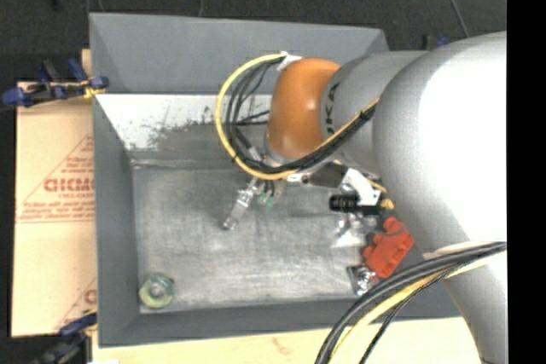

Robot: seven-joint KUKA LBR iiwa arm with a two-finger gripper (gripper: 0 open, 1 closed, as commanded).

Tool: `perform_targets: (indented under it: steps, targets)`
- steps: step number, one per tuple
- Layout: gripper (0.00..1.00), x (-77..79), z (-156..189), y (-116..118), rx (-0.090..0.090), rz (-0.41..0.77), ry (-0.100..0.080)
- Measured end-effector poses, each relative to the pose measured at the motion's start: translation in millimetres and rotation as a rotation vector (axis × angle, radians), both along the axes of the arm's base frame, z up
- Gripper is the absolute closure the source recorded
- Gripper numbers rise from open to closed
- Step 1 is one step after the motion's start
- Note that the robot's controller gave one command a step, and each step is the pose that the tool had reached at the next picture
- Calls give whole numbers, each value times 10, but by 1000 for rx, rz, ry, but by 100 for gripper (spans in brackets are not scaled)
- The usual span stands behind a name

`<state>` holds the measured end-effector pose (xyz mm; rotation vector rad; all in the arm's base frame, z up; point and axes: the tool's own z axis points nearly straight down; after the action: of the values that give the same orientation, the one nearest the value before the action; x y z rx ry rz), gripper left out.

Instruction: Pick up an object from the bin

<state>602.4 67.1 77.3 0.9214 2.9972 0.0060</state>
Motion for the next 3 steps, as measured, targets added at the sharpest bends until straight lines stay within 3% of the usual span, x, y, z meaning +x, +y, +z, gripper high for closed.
perform_targets:
  steps: [2,3]
  targets:
    - [0,218,15,2,0,-377,2]
    - [0,246,11,-69,-2,-327,0]
